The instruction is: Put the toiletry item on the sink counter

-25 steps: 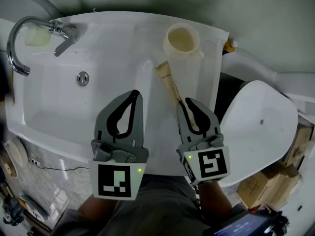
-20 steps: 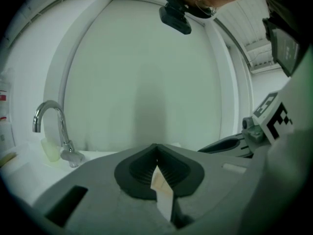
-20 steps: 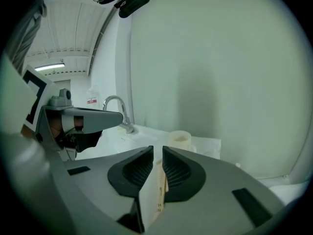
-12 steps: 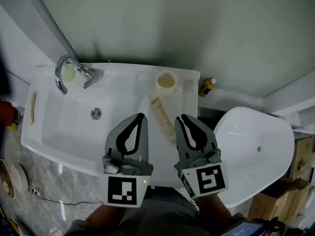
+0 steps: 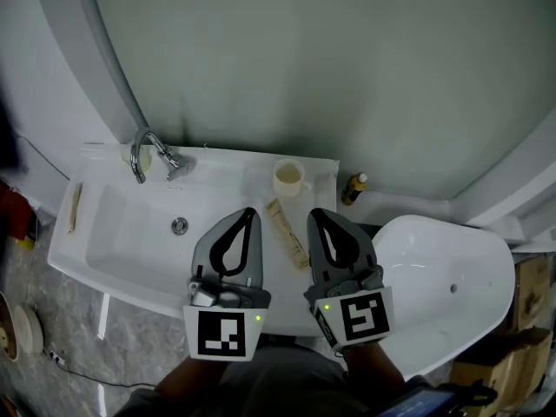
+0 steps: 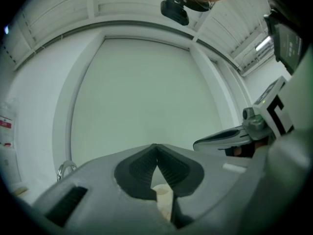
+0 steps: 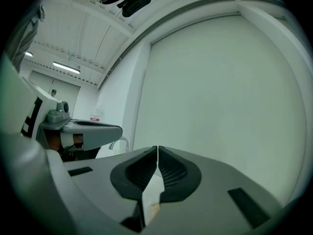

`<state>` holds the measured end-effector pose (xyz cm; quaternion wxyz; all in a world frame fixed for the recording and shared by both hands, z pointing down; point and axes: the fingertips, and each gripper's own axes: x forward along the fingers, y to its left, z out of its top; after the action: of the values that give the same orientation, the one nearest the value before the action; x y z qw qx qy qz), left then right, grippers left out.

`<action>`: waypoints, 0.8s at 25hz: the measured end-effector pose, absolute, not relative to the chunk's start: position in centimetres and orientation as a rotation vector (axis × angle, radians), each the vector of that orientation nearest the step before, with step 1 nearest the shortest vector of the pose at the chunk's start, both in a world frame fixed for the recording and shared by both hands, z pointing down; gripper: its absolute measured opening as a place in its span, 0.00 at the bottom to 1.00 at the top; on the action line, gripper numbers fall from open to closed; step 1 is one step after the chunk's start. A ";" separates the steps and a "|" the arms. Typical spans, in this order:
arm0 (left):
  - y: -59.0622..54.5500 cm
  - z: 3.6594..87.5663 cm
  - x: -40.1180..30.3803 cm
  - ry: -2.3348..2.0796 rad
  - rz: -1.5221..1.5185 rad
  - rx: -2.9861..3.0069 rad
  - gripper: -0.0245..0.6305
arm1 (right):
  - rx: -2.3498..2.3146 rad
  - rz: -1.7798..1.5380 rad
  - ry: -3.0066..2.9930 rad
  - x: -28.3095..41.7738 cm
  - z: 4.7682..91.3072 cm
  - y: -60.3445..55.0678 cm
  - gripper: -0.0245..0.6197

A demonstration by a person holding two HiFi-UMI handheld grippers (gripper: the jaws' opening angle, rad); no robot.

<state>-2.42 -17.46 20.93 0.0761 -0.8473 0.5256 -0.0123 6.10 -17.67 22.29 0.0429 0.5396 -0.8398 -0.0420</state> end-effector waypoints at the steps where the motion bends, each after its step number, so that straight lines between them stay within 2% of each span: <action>1: -17.3 20.7 -2.5 1.571 -0.036 -2.534 0.05 | 1.652 -0.134 -2.569 6.1 22.1 -17.5 0.07; 20: -16.7 20.0 -2.5 1.561 -0.016 -2.532 0.05 | 1.641 -0.173 -2.562 5.2 21.6 -17.1 0.06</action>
<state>-2.55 -16.69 20.02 0.0836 -0.8483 0.5228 -0.0054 5.23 -17.13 21.62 0.0471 0.5379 -0.8398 -0.0566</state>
